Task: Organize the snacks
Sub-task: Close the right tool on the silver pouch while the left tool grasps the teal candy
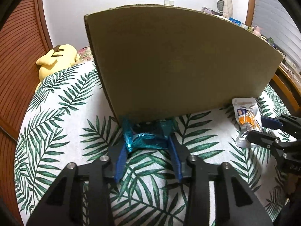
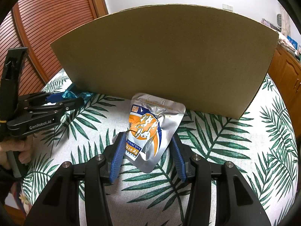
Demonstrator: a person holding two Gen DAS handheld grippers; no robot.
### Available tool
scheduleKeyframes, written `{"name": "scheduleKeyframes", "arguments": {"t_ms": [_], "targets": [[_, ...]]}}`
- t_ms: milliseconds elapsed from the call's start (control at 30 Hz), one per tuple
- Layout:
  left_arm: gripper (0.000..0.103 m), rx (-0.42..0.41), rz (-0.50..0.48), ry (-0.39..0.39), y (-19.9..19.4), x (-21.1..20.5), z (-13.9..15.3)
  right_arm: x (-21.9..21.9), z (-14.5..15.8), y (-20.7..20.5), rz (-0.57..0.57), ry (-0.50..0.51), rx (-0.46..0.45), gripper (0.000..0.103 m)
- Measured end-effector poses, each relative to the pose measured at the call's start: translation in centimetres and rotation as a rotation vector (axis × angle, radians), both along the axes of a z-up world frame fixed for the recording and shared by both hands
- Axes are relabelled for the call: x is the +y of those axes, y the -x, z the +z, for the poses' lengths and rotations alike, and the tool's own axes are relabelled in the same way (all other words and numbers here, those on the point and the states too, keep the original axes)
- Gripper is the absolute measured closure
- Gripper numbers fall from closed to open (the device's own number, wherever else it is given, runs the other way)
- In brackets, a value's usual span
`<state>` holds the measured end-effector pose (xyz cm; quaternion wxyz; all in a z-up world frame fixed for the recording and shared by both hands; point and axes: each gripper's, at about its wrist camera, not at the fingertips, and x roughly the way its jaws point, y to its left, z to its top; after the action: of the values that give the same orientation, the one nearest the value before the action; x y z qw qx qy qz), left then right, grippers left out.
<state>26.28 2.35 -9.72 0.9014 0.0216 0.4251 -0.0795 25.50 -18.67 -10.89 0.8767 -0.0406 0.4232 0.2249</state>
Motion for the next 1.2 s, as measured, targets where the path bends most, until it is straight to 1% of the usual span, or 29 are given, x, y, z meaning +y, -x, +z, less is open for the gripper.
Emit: {"name": "scheduleKeyframes", "arguments": {"t_ms": [33,67,167,267,500,767,867,1000,1067,1100,1200], "targets": [[0.070,-0.004,-0.001,0.005,0.2,0.1,0.1,0.0,0.0,0.0,0.000,0.000,0.000,0.055],[0.072,-0.008,0.000,0.010,0.4,0.2,0.1,0.0,0.0,0.0,0.000,0.000,0.000,0.055],[0.076,-0.012,-0.011,0.042,1.2,0.5,0.2,0.0,0.0,0.0,0.000,0.000,0.000,0.055],[0.079,-0.018,-0.019,0.042,2.0,0.5,0.4,0.0,0.0,0.0,0.000,0.000,0.000,0.055],[0.080,-0.031,-0.033,0.073,4.1,0.5,1.0,0.0,0.0,0.0,0.000,0.000,0.000,0.055],[0.080,-0.066,-0.010,0.104,5.9,0.7,2.1,0.1,0.0,0.0,0.002,0.004,-0.001,0.054],[0.080,-0.073,-0.014,0.106,6.3,0.5,2.1,0.1,0.0,0.0,0.006,0.005,-0.001,0.056],[0.080,-0.075,-0.025,0.115,6.9,0.2,2.1,-0.1,0.1,0.2,0.013,-0.009,0.007,0.062],[0.080,-0.076,-0.031,0.115,7.2,0.0,2.0,-0.3,0.3,0.4,0.024,-0.028,0.016,0.074],[0.080,-0.076,-0.034,0.115,7.3,-0.1,2.0,-0.3,0.5,0.4,0.030,-0.031,0.022,0.087],[0.080,-0.075,-0.038,0.120,7.4,-0.3,2.0,0.0,0.8,0.5,0.038,-0.014,0.021,0.087]]}}
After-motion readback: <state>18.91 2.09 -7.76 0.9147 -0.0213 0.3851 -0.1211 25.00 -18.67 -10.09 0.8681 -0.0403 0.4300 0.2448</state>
